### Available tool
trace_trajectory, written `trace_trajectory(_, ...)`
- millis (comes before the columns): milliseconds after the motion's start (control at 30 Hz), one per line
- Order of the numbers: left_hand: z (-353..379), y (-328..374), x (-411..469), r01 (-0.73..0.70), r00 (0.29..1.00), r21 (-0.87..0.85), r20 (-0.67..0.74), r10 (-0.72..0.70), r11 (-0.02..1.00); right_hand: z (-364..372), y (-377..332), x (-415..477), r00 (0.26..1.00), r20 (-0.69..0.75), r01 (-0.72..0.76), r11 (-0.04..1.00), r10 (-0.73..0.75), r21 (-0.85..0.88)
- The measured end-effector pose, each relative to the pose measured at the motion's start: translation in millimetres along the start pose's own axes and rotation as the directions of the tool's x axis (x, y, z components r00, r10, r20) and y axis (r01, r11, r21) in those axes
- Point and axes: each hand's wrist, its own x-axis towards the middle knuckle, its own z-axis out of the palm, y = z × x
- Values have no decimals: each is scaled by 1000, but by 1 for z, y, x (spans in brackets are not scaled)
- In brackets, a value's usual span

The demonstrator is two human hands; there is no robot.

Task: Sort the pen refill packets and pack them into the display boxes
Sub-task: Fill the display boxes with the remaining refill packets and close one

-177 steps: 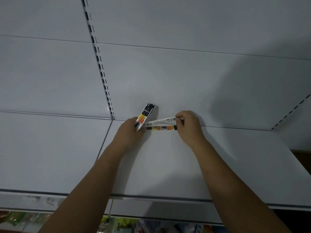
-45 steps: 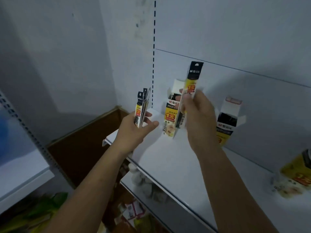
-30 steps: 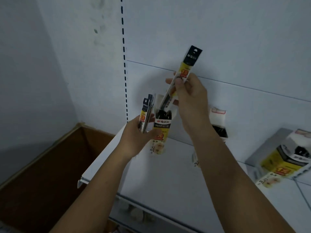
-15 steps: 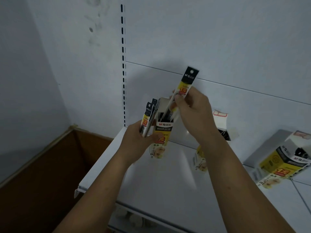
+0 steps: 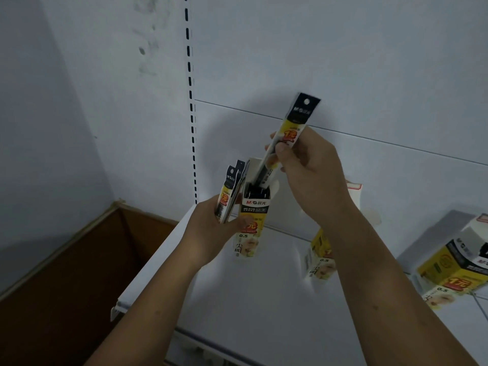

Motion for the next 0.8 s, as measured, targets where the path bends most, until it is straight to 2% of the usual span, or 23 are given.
trace_trajectory(133,1,0,-1,-1,1000,-21,-13,1,1000,3,7,-3,997,72,-12,1000,14,-21)
trace_trajectory(367,1,2,-5,1,1000,-26,-13,-1,1000,4,9,-7,999,-8,-30,996,31,83)
trace_trajectory(600,1,3,-6,-8,1000,-33,-4,8,999,2,18,-7,995,84,-42,995,50,-93)
trace_trajectory(800,1,5,-5,13,1000,-23,-12,-14,1000,8,22,-3,971,187,-102,965,150,-243)
